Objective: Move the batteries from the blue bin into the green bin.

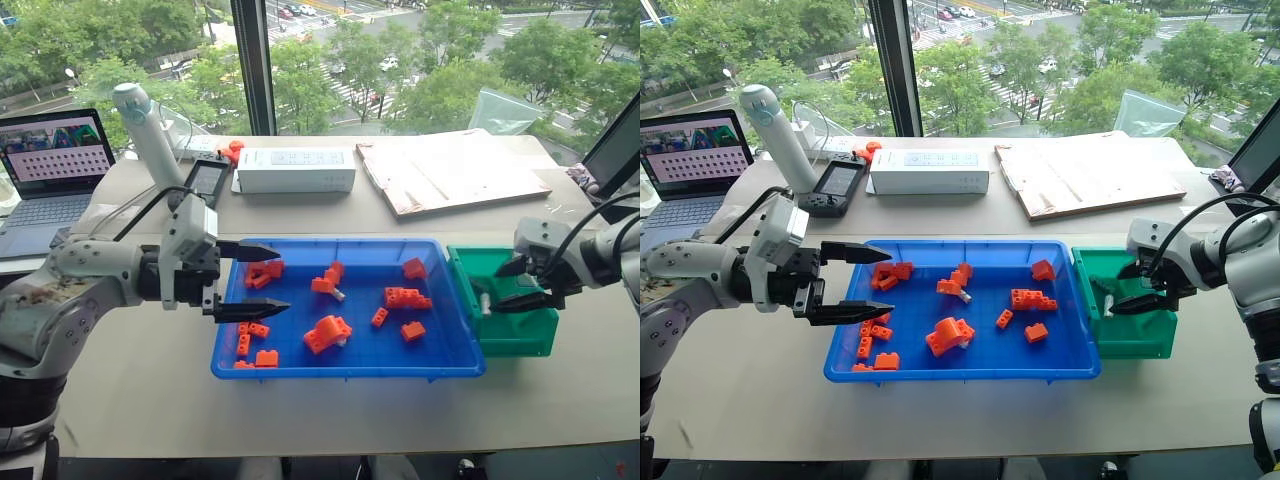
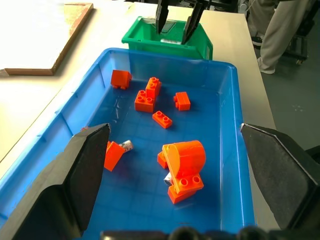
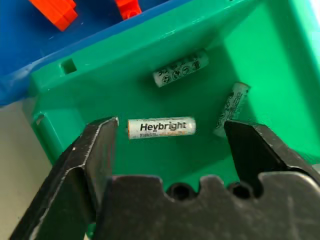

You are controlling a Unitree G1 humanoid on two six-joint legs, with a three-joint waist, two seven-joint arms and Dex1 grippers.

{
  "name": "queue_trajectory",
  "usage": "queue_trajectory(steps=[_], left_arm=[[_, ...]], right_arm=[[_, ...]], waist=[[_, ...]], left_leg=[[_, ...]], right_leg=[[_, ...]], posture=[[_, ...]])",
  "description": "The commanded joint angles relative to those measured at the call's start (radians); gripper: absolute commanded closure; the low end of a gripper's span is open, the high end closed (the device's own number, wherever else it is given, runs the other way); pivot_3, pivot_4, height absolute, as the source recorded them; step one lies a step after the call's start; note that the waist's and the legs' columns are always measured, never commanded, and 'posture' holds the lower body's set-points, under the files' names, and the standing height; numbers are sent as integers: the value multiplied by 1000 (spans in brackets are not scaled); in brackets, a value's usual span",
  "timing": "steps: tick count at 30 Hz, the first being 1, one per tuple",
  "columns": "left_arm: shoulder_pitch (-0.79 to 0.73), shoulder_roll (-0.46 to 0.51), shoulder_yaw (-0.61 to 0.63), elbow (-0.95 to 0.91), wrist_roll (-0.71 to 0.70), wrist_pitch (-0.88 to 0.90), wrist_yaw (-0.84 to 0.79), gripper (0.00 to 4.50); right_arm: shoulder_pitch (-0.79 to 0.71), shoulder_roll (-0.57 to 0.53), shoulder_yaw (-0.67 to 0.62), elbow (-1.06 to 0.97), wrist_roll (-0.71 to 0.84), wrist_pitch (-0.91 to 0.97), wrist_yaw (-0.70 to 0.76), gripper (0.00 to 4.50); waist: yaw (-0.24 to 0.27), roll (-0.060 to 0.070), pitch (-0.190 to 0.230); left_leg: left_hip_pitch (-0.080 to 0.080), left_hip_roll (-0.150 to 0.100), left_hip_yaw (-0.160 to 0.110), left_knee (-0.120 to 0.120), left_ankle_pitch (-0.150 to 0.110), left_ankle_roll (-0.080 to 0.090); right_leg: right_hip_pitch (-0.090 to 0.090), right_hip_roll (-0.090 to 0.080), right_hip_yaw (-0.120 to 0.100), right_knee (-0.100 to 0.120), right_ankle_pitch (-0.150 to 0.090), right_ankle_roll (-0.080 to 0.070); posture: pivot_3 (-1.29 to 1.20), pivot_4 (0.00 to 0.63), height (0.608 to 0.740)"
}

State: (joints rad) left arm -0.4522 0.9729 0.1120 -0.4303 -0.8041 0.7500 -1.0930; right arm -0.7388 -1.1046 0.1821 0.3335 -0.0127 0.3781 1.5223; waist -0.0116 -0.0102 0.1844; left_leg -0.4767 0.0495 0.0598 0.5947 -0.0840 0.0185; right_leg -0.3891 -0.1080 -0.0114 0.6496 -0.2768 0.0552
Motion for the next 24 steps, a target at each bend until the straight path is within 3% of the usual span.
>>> queue_trajectory(steps=[1, 3, 6, 9, 11, 15, 24], left_arm=[[19, 30, 30, -33, -3, 2, -13, 0], [29, 41, 32, -34, -1, 2, -14, 0], [73, 77, 32, -47, 35, -10, -23, 0], [96, 91, 35, -55, 48, -17, -24, 0], [112, 99, 41, -64, 57, -17, -23, 0], [150, 119, 64, -82, 58, -13, -27, 0], [194, 140, 87, -92, 68, -16, -17, 0]], right_arm=[[-88, -9, -58, -78, 36, -4, -10, 34], [-124, 8, -50, -110, 53, 18, -3, 34], [-191, 119, 1, -300, 166, 128, 46, 34], [-171, 207, 43, -396, 190, 152, 13, 34], [-116, 280, 112, -443, 153, 74, -34, 34], [-62, 360, 171, -490, 144, 37, -72, 34], [-44, 451, 241, -462, 104, -43, -114, 34]], waist=[[-1, 0, 0], [-3, 0, 0], [-9, 0, 0], [-6, 0, 0], [5, -1, -1], [25, -2, -1], [19, -2, -1]], left_leg=[[0, 0, 0, 0, 0, 0], [0, 1, 0, 0, -3, -5], [0, 1, 0, 0, -4, -7], [0, 2, -1, -1, -4, -7], [0, 1, -1, 0, -5, -7], [0, 1, -1, 2, -6, -6], [0, 2, 0, 4, -6, -8]], right_leg=[[0, 0, 0, 0, 0, 0], [-1, 0, 0, 0, 0, 0], [-1, 0, 0, 0, 0, 0], [-1, 1, 0, 0, 0, -1], [0, 1, -1, 0, 0, -1], [-2, 1, -2, -2, 0, 0], [-3, 1, -3, -1, 2, 0]], posture=[[0, 150, 740], [0, 150, 740], [0, 150, 740], [0, 150, 740], [0, 150, 740], [0, 150, 740], [0, 150, 740]])
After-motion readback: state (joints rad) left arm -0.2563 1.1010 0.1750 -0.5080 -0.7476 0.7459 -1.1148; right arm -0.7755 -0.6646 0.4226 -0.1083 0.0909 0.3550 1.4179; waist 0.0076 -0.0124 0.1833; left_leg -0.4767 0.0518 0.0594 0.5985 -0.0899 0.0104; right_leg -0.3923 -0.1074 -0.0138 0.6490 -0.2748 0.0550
